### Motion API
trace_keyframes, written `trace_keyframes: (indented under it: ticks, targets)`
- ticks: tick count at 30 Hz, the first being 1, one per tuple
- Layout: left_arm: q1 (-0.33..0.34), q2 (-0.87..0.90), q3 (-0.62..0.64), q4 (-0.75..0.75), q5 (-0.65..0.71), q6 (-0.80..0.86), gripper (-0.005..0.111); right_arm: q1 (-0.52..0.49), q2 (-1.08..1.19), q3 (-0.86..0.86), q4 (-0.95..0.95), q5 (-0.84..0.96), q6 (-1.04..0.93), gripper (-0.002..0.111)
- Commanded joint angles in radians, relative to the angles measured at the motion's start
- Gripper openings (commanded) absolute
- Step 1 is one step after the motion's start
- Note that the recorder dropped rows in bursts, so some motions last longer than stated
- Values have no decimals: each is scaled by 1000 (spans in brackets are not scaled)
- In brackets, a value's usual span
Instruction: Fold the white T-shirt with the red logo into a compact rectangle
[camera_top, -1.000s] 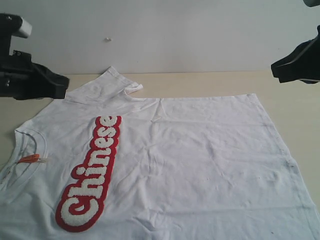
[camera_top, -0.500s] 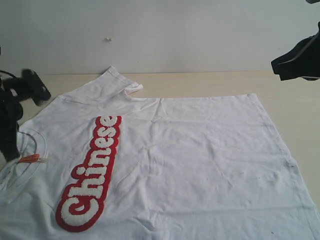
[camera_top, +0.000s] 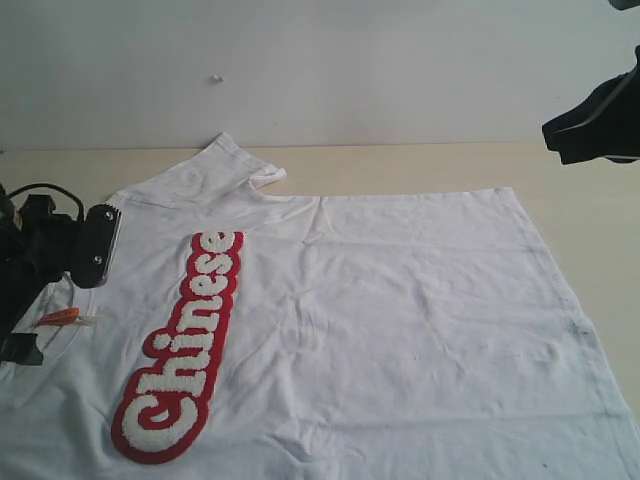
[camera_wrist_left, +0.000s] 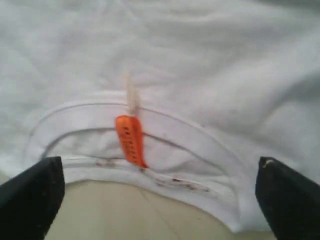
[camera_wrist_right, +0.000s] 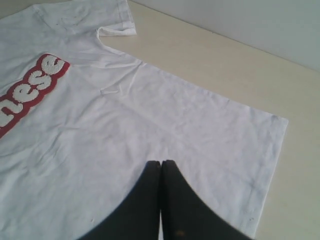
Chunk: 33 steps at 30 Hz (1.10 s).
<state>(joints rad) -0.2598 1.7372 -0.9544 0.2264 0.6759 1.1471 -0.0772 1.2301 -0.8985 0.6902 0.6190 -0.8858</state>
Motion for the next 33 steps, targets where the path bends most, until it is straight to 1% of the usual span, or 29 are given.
trace_keyframes:
  ticks: [1,3,4,7,9,10,12,14,16,19,23,30,33]
  targets:
    - [0,-2,2,51,-80,-42,104,-5,5,-7,-2,-5,-7,0]
    - [-13,-5,2,23,-90,-56,104,-5,5,-7,2,-5,-7,0]
    - [-13,-5,2,-21,-90,-27,104,-5,5,-7,2,-5,-7,0]
    - [-13,-1,2,-25,2,135,104,-5,5,-7,4,-5,-7,0]
    - [11,1,-3,-9,1,138,104,-5,5,-7,4,-5,-9,0]
    - [37,1,-11,-14,5,143,104,-5,5,-7,7,-7,-9,0]
    - [86,1,-31,-66,35,217,104,-5,5,-7,7,-7,-9,0]
    - [154,1,-64,-196,92,360,104,-5,5,-7,6,-10,-9,0]
    - [221,1,-97,-312,119,448,104,-5,5,-7,6,-16,-9,0]
    - [267,3,-109,-353,139,541,104,-5,5,-7,7,-26,-9,0]
    - [270,40,-105,-356,144,600,104,-5,5,-7,7,-30,-11,0]
    - [270,149,-105,-360,129,630,104,-5,5,-7,7,-28,-11,0]
    - [270,170,-105,-343,124,647,104,-5,5,-7,7,-28,-14,0]
